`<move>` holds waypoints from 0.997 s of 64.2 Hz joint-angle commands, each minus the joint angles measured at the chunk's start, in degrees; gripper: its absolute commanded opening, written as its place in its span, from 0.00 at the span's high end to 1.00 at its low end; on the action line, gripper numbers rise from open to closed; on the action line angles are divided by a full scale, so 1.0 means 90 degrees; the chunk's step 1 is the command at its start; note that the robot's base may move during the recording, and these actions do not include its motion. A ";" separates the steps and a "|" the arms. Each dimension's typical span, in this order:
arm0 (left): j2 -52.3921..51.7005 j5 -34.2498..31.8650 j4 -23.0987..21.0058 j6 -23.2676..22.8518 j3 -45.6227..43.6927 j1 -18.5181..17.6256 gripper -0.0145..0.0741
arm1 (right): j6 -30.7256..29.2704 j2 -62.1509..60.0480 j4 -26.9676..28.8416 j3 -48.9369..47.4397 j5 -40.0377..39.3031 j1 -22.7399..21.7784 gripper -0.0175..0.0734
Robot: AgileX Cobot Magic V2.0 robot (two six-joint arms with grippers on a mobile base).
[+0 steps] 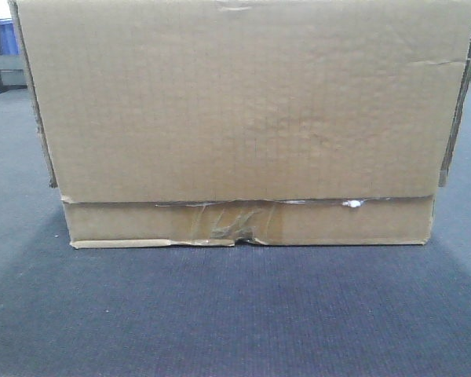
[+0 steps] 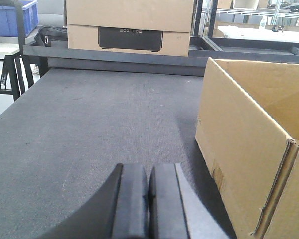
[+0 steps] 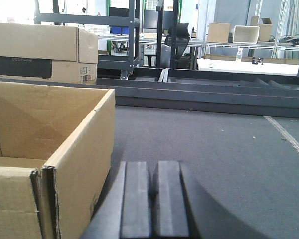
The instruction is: Grab carton from right shelf to conveyor
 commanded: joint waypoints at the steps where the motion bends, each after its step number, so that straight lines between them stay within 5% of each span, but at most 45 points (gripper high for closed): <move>1: -0.0025 -0.0137 0.0021 0.0029 0.0003 0.0027 0.83 | -0.0062 -0.0037 -0.0046 0.0005 -0.0171 -0.0020 0.88; 15: -0.0078 -0.0057 -0.0249 0.0125 0.0003 0.0077 0.83 | -0.0062 -0.0037 -0.0046 0.0005 -0.0171 -0.0020 0.88; 23: -0.0319 0.0005 -0.1292 0.1800 0.0059 0.0420 0.83 | -0.0062 -0.0037 -0.0046 0.0005 -0.0187 -0.0020 0.88; 27: -0.0455 -0.0140 -0.1635 0.2155 0.0227 0.0690 0.83 | -0.0062 -0.0037 -0.0046 0.0005 -0.0187 -0.0020 0.88; 37: -0.0930 -0.1059 -0.1850 0.2185 0.1208 0.1178 0.83 | -0.0062 -0.0037 -0.0046 0.0005 -0.0187 -0.0020 0.88; 56: -0.1356 -0.2426 -0.1850 0.2185 0.2744 0.1178 0.83 | -0.0062 -0.0037 -0.0046 0.0005 -0.0187 -0.0020 0.88; 64: -0.1356 -0.1979 -0.1838 0.2185 0.2744 0.1140 0.83 | -0.0062 -0.0037 -0.0046 0.0005 -0.0213 -0.0020 0.88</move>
